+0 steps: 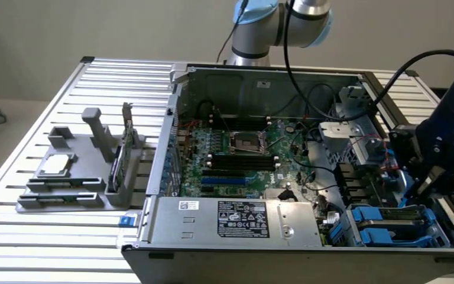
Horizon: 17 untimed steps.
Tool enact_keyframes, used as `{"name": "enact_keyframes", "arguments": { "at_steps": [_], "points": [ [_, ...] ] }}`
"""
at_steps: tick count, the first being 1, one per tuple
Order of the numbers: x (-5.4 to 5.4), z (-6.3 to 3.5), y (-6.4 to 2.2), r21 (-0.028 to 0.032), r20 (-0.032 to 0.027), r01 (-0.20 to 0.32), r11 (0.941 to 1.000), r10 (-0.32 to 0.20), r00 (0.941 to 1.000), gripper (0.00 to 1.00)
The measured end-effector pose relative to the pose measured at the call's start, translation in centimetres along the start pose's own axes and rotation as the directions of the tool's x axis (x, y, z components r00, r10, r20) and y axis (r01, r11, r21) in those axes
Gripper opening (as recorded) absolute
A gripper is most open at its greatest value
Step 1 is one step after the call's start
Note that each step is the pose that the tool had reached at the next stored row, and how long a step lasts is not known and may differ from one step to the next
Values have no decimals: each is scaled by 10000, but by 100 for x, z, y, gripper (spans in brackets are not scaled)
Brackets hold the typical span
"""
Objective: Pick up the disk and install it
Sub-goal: 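Insert the first disk wire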
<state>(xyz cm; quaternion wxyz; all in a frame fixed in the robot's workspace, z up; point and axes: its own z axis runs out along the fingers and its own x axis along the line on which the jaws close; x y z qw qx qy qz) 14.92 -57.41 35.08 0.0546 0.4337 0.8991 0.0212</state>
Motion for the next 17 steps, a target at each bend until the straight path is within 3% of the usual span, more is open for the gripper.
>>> {"name": "enact_keyframes", "arguments": {
  "at_steps": [2,6,11,17],
  "points": [
    [0,0,0,129,-116,-123,9998,124,9999,16],
    [1,1,0,286,-215,-491,9984,497,9985,16],
    [0,0,-1,416,-226,-1087,9932,1097,9937,16],
    [0,1,-1,522,-176,-1916,9801,1927,9811,16]
  ]
}}
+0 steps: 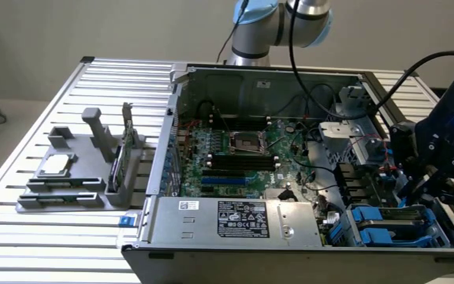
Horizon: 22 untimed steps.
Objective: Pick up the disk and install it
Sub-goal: 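Insert the first disk wire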
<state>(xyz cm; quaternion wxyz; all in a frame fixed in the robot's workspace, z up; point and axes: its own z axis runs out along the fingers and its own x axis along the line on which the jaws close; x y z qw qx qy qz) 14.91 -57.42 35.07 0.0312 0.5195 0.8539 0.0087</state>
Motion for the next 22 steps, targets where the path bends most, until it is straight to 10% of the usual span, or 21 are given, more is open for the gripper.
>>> {"name": "enact_keyframes", "arguments": {
  "at_steps": [11,22],
  "points": [
    [0,4,0,155,52,-1725,9849,1725,9850,16],
    [3,69,-3,310,137,-3475,9372,3472,9377,16]
  ]
}}
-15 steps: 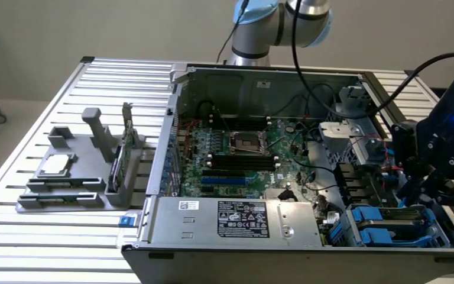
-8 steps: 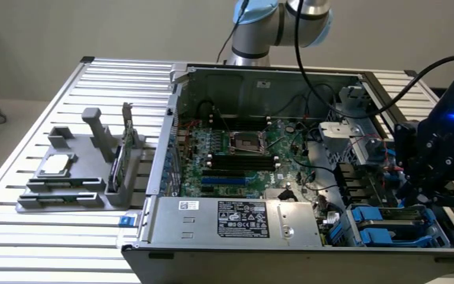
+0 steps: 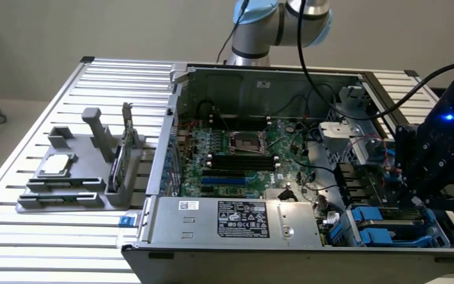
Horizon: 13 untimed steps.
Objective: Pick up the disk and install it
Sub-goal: 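Insert the first disk wire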
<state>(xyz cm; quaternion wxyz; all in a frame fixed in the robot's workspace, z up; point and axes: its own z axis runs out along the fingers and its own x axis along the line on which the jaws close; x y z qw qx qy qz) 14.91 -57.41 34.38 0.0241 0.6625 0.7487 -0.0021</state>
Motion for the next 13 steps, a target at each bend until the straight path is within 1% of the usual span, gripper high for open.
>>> {"name": "enact_keyframes", "arguments": {
  "at_steps": [2,4,8,13],
  "points": [
    [1,18,-1,29,7,-334,9994,334,9994,16],
    [2,38,-1,49,17,-693,9976,693,9976,16],
    [2,56,-2,90,42,-1360,9907,1359,9907,16],
    [3,59,0,159,51,-1687,9855,1686,9857,16]
  ]
}}
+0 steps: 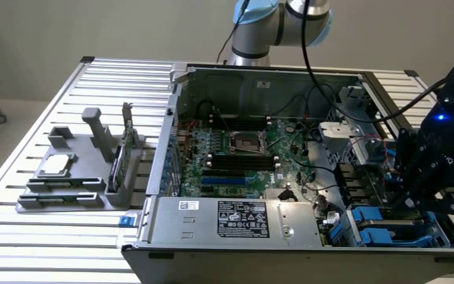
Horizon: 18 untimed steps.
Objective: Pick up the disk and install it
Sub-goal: 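Insert the first disk wire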
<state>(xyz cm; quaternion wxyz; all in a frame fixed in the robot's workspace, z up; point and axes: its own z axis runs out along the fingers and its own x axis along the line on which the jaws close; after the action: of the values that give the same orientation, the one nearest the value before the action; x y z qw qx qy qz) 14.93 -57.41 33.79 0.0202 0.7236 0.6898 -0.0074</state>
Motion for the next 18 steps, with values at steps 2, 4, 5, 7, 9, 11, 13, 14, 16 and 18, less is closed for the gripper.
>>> {"name": "enact_keyframes", "arguments": {
  "at_steps": [2,4,5,7,9,11,13,14,16,18],
  "points": [
    [0,0,6,34,5,-69,10000,69,10000,16],
    [0,0,18,69,9,-119,9999,119,9999,16],
    [1,0,26,91,17,-141,9999,141,9999,16],
    [2,0,44,139,41,-183,9997,182,9998,16],
    [2,0,57,180,60,-231,9996,230,9997,16],
    [3,0,65,227,71,-281,9993,279,9996,16],
    [3,2,72,276,76,-324,9991,322,9995,16],
    [3,5,76,307,79,-345,9989,342,9994,16],
    [4,6,86,359,87,-378,9986,375,9993,16],
    [4,9,100,407,90,-406,9983,403,9991,16]
  ]
}}
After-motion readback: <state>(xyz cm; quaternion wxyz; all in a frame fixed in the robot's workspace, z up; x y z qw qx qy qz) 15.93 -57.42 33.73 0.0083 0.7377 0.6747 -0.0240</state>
